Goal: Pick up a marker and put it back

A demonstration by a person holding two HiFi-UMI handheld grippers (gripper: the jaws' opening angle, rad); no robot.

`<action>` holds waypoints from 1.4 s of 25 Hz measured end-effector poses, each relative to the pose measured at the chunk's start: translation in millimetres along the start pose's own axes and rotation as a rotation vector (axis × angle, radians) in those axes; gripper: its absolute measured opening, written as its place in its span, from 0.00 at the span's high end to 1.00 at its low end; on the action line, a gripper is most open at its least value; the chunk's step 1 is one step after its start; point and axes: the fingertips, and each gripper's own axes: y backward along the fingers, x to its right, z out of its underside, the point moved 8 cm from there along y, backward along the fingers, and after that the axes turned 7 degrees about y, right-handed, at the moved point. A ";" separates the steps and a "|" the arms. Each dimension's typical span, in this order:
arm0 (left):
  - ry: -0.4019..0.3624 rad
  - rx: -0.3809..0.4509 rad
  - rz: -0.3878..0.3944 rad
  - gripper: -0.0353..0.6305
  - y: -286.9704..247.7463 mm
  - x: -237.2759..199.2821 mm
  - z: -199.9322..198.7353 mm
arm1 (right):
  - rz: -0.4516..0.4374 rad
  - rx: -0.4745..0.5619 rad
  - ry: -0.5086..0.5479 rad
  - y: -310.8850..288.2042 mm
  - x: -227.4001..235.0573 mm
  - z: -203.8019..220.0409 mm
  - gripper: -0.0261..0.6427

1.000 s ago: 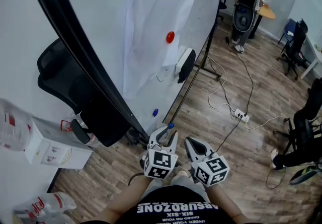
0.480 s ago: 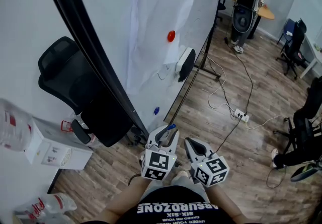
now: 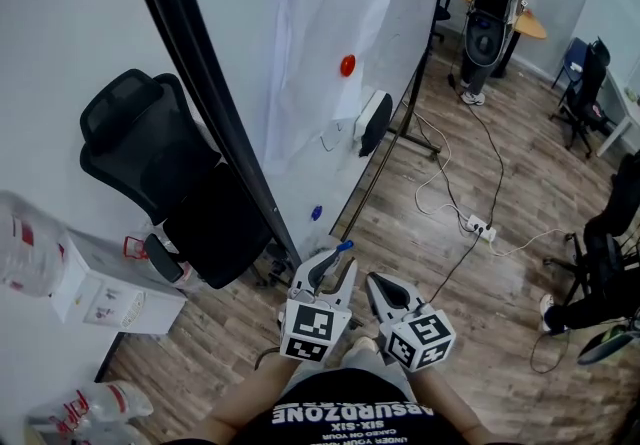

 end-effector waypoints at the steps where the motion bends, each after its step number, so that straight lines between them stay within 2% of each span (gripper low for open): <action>1: 0.004 0.003 -0.001 0.79 1.8 -0.2 0.5 | 0.000 0.002 0.000 0.6 -1.3 -0.1 0.97; 4: 0.014 0.007 -0.003 0.82 6.5 -0.1 2.2 | -0.001 0.005 0.002 2.3 -4.6 -0.6 0.97; 8: 0.031 0.019 -0.011 0.92 15.1 0.0 4.6 | 0.000 0.016 0.006 6.3 -10.8 -1.3 0.97; 11: 0.046 0.026 -0.010 0.94 20.2 0.1 6.2 | -0.001 0.021 0.008 8.7 -14.4 -0.9 0.97; 23: 0.072 0.021 0.015 0.94 30.8 2.1 17.1 | -0.013 0.091 0.045 19.0 -31.6 -8.3 0.97; 35: 0.078 0.031 0.016 0.94 36.5 -0.3 19.6 | -0.017 0.085 0.048 16.2 -37.0 -7.4 0.97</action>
